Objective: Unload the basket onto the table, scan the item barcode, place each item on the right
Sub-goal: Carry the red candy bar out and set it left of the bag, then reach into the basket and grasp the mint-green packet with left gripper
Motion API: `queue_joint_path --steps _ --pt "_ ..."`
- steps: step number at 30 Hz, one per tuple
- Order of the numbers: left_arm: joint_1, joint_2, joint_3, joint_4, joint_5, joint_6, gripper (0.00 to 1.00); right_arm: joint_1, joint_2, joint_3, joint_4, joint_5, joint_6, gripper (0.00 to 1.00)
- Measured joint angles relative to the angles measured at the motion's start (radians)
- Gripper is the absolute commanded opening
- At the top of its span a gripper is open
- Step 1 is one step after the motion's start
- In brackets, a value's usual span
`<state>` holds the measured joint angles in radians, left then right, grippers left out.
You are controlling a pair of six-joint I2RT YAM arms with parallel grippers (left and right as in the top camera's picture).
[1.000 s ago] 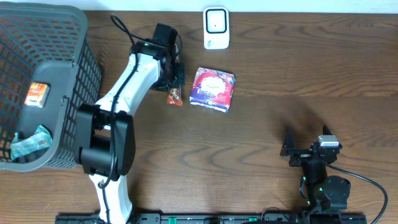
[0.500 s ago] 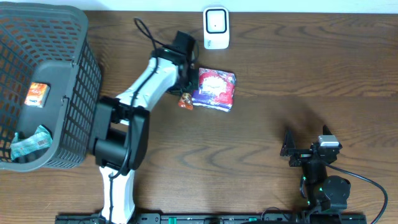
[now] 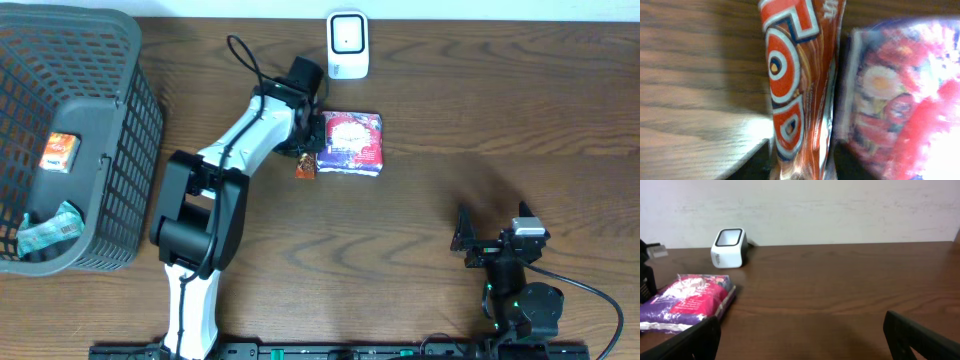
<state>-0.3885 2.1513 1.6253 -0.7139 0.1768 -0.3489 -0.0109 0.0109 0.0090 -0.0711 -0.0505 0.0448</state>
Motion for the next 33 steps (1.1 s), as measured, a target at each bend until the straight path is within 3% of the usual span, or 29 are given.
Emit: queue_joint_path --steps 1,6,13,21,27,33 --pt "0.008 -0.010 0.000 0.000 0.000 0.001 0.75 0.000 0.000 0.000 0.000 0.000 0.000 0.99" --pt "0.056 -0.131 -0.001 0.004 0.000 -0.002 0.77 0.000 0.000 0.000 0.000 0.000 0.000 0.99" --pt "0.141 -0.475 -0.001 0.046 0.000 -0.002 0.77 0.000 0.000 0.000 0.000 0.000 0.000 0.99" --pt "0.373 -0.830 0.000 0.021 -0.142 0.010 0.77 0.000 0.000 0.000 0.000 0.000 0.000 0.99" --pt "0.642 -0.915 0.000 -0.055 -0.294 0.010 0.77 0.000 0.000 0.000 0.000 0.000 0.000 0.99" --pt "0.840 -0.869 0.000 -0.119 -0.334 -0.035 0.77 0.000 0.000 0.000 0.000 0.000 0.000 0.99"
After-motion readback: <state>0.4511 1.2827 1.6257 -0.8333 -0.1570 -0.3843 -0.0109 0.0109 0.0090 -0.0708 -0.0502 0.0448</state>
